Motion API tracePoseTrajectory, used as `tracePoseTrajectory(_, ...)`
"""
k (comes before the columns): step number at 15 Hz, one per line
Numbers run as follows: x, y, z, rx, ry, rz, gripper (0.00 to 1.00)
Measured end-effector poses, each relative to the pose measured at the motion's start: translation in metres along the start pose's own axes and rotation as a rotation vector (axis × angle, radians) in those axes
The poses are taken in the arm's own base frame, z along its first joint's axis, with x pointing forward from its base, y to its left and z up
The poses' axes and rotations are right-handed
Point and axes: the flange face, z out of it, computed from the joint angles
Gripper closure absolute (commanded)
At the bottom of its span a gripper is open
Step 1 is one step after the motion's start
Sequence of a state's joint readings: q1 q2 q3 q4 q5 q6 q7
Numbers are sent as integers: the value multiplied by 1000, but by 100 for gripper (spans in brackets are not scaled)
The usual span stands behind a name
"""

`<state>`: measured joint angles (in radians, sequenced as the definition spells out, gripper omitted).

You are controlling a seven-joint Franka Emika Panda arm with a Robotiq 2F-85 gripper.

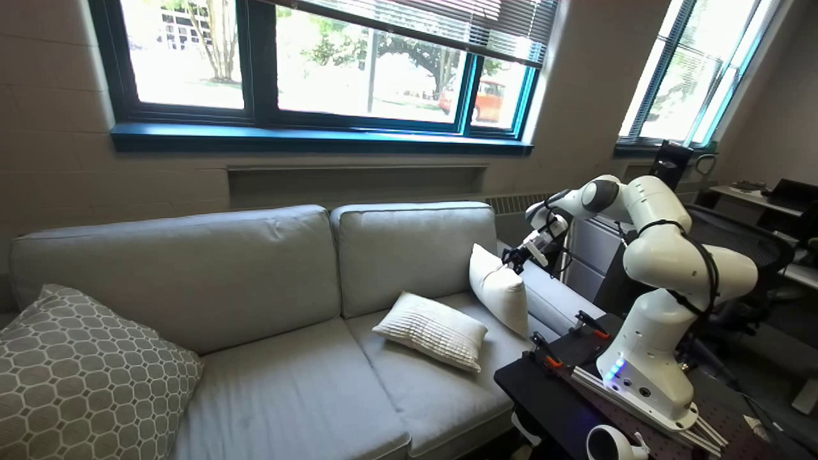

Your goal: Place the striped pillows against the right armrest

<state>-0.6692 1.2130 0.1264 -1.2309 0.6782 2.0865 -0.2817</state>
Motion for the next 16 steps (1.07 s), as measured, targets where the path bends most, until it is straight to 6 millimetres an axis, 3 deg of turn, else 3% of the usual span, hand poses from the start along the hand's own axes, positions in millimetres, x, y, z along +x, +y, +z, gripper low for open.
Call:
tracePoseTrajectory(5, 12, 57, -27, -7, 18, -4, 97)
tracePoseTrajectory(8, 24, 88, -55, -111, 127, 17, 97)
tracePoseTrajectory(11, 35, 97, -92, -203, 273, 52, 97)
tracePoseTrajectory(16, 43, 88, -151, -339, 510, 136, 98)
